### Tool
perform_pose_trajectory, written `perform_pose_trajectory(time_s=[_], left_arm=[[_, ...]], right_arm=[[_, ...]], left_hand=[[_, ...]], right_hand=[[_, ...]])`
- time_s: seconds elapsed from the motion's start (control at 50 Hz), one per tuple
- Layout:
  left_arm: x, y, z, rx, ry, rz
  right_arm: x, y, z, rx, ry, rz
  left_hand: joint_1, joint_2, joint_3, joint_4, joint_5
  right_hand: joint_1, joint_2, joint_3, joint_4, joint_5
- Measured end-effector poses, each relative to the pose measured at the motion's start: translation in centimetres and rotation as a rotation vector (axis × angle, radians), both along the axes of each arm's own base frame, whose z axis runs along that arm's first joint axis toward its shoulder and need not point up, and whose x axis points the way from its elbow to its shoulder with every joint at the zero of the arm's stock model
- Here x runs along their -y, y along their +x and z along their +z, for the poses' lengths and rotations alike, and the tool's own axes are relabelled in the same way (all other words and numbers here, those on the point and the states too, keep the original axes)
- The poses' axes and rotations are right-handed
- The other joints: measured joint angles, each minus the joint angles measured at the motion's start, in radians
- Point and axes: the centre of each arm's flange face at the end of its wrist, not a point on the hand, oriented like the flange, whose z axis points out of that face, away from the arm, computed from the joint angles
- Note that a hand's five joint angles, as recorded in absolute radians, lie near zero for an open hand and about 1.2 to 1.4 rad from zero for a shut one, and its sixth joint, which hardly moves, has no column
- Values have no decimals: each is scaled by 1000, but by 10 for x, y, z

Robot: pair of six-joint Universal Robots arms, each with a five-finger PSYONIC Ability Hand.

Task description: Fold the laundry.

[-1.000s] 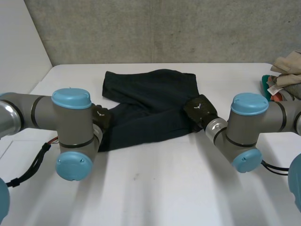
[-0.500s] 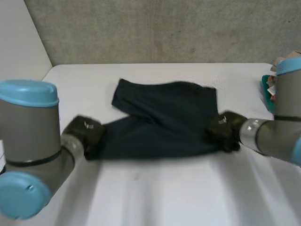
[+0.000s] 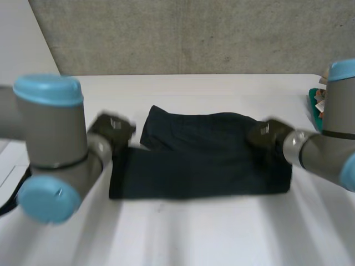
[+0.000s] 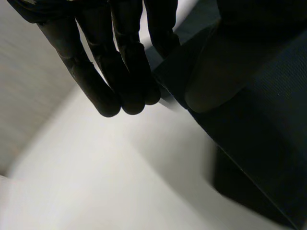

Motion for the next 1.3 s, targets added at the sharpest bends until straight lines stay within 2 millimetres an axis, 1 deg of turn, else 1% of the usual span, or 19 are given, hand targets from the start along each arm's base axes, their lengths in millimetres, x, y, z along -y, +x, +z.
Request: perform_pose_trajectory(time_s=[0.04, 0.08, 0.1, 0.12, 0.14, 0.16, 0.24, 0.3, 0.36, 0.48, 0.54, 0.64, 0.68, 0.7, 0.78, 0.84, 0.96, 1.24, 1.3], left_arm=[[28, -8, 26, -81, -135, 25], [41, -11, 45, -131, -213, 37], [54, -13, 71, -195, -311, 50], [57, -13, 81, -217, -344, 54], [67, -12, 117, -298, -464, 69], [71, -11, 137, -344, -531, 76], [75, 1, 210, -515, -754, 108], [72, 12, 244, -604, -846, 126], [70, 18, 254, -637, -851, 135], [73, 21, 230, -605, -721, 146], [76, 21, 188, -549, -570, 162], [73, 20, 108, -445, -340, 179], [69, 20, 86, -415, -284, 180], [65, 20, 65, -385, -233, 182], [49, 24, 15, -297, -108, 182], [35, 29, -10, -231, -32, 178], [1, 41, -32, -115, 98, 146], [-86, 55, -28, 125, 388, -25], [-96, 54, -24, 153, 410, -60]], right_arm=[[20, 13, 20, 106, -170, -44], [26, 16, 27, 140, -220, -55], [42, 26, 57, 261, -398, -88], [44, 27, 62, 279, -424, -92], [52, 32, 84, 362, -538, -109], [59, 36, 113, 464, -674, -126], [64, 41, 175, 675, -949, -141], [63, 45, 204, 770, -1072, -129], [64, 50, 211, 790, -1094, -111], [68, 60, 191, 746, -1002, -75], [73, 66, 163, 700, -900, -53], [77, 74, 94, 602, -708, -17], [76, 74, 73, 567, -653, -6], [74, 74, 52, 530, -599, 6], [61, 69, -2, 416, -450, 41], [48, 61, -29, 332, -357, 57], [18, 38, -45, 177, -189, 56], [-66, -21, -20, -215, 227, 84], [-73, -27, -20, -253, 263, 100]], left_hand=[[0, 0, 0, 0, 0], [0, 0, 0, 0, 0], [0, 0, 0, 0, 0], [0, 0, 0, 0, 0], [0, 0, 0, 0, 0], [0, 0, 0, 0, 0], [0, 0, 0, 0, 0], [0, 0, 0, 0, 0], [0, 0, 0, 0, 0], [0, 0, 0, 0, 0], [0, 0, 0, 0, 0], [0, 0, 0, 1, 12], [0, 1, 0, 1, 12], [0, 1, 0, 1, 12], [0, 1, 0, 3, 12], [0, 1, 0, 3, 12], [0, 1, 0, 3, 12], [0, 1, 0, 3, 12], [-234, -247, -222, -224, -196]], right_hand=[[0, 0, 0, 0, 0], [4, 0, 1, 0, 0], [9, 0, 3, 1, 0], [9, 0, 3, 1, 0], [9, 0, 3, 2, 0], [9, 0, 3, 3, 0], [9, 0, 3, 3, 0], [9, 0, 3, 3, 0], [9, 0, 3, 3, 0], [9, 0, 3, 4, 4], [9, 3, 3, 4, 5], [9, 3, 3, 4, 5], [9, 3, 3, 4, 5], [9, 3, 3, 4, 5], [9, 3, 3, 4, 5], [9, 3, 3, 4, 5], [9, 3, 3, 4, 5], [8, 3, 3, 4, 5], [8, 3, 3, 4, 5]])
